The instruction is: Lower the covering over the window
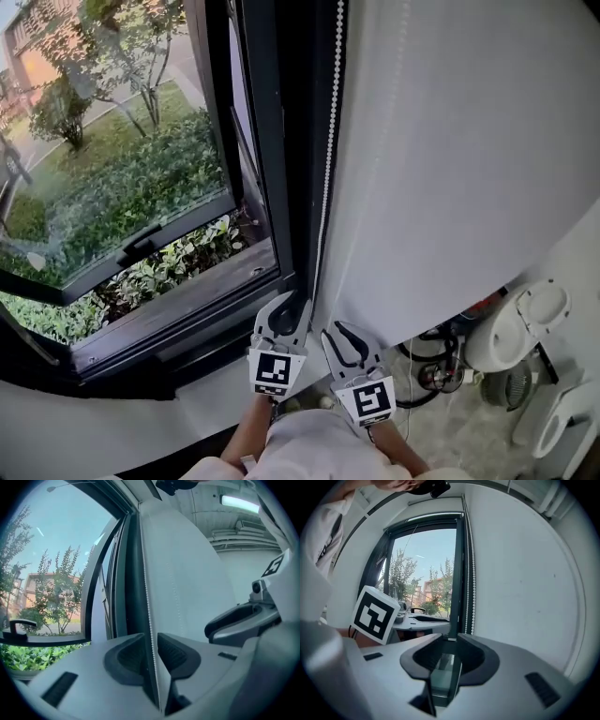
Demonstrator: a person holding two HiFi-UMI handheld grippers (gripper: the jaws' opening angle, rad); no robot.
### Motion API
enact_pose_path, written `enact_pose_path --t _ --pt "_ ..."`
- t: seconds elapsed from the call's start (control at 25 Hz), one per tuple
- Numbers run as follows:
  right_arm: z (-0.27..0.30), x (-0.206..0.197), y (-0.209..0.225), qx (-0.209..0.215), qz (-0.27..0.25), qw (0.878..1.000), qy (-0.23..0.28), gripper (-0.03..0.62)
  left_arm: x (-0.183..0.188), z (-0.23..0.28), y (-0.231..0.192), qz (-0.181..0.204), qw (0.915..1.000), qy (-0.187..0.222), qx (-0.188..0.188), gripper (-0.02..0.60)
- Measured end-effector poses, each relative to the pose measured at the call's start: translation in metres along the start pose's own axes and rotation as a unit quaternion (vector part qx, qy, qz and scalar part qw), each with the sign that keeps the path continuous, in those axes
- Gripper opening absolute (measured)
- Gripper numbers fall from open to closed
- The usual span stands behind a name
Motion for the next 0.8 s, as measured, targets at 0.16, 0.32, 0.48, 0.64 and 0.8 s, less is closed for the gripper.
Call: enact_pose_path --t 0.16,0.32,0.48,0.64,0.8 --pt "-0.001 0.0 0.002 -0.016 0.003 1.0 -0.006 0.094 0.0 0.016 0.001 0.005 1.0 -0.008 -0.003 0.094" --pt "0.0 -0.001 0.003 -0.027 0.0 1.0 -0.012 0.094 -0.003 0.028 0.0 0.004 0.9999 -0.015 -0.002 0.108" --pt "-0.001 -0.002 0.003 -0.04 0.001 0.999 -0.016 0.094 -0.006 0.039 -0.001 -0.004 0.9999 -0.015 0.003 0.144" --pt "-0.004 -0.002 0.004 -0.051 0.001 0.999 -0.018 0.094 -0.01 0.053 0.002 0.009 0.9997 -0.021 0.007 0.189" --pt "-0.01 -0.002 0.006 -0.06 0.002 0.998 -0.025 0.094 -0.017 0.062 0.003 0.016 0.9991 -0.029 0.025 0.238"
Point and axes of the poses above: the fingertips, and each gripper's own axes: z forward along the fingers, y to its right, x out of its top, the point moved 7 cm from there along -z, backward along the fingers, and after that the axes turned 5 degrees about x, right-handed, at the moved point
